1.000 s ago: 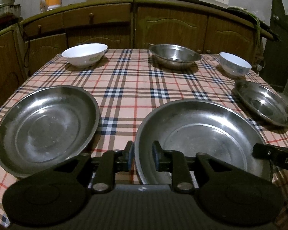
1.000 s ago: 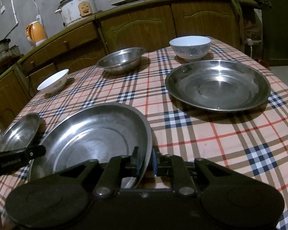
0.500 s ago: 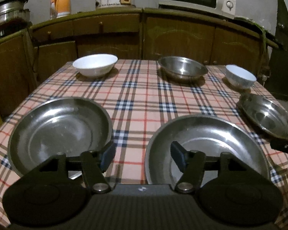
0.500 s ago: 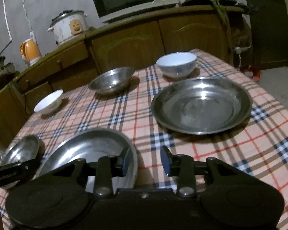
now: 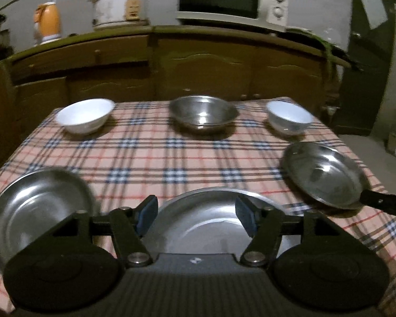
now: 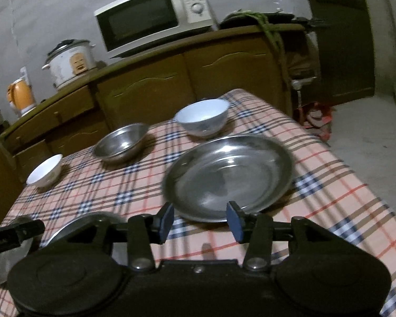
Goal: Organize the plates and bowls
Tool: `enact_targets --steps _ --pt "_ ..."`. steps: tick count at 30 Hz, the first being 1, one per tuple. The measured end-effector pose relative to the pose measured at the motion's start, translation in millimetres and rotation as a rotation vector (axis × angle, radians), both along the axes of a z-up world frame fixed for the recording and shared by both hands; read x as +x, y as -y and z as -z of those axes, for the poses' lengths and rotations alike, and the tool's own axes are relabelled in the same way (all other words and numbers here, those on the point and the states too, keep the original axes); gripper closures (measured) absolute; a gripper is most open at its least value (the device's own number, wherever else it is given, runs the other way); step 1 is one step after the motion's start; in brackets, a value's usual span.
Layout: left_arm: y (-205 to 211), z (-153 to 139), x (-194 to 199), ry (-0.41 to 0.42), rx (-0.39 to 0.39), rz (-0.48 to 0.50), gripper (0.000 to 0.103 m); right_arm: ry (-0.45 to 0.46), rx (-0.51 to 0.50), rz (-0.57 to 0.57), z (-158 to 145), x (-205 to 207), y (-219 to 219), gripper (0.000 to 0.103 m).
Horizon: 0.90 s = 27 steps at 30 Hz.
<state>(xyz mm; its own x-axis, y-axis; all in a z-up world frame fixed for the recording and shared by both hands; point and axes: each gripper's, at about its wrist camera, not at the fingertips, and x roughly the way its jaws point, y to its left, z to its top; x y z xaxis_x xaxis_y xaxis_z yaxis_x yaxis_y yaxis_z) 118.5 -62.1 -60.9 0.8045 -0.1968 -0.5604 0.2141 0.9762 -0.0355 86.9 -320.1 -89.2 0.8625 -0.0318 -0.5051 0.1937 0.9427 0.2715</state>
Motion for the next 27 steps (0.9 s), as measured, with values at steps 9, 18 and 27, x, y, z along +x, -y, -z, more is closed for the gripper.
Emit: enact_targets --steps 9,18,27 --pt "63 5 21 -0.031 -0.017 0.102 0.032 -0.05 -0.015 0.064 11 13 62 0.036" --pt "114 25 55 -0.098 -0.006 0.112 0.028 -0.094 0.049 0.078 30 46 108 0.032" --pt "138 44 97 -0.19 0.004 0.073 0.031 -0.129 0.077 0.045 42 92 122 0.032"
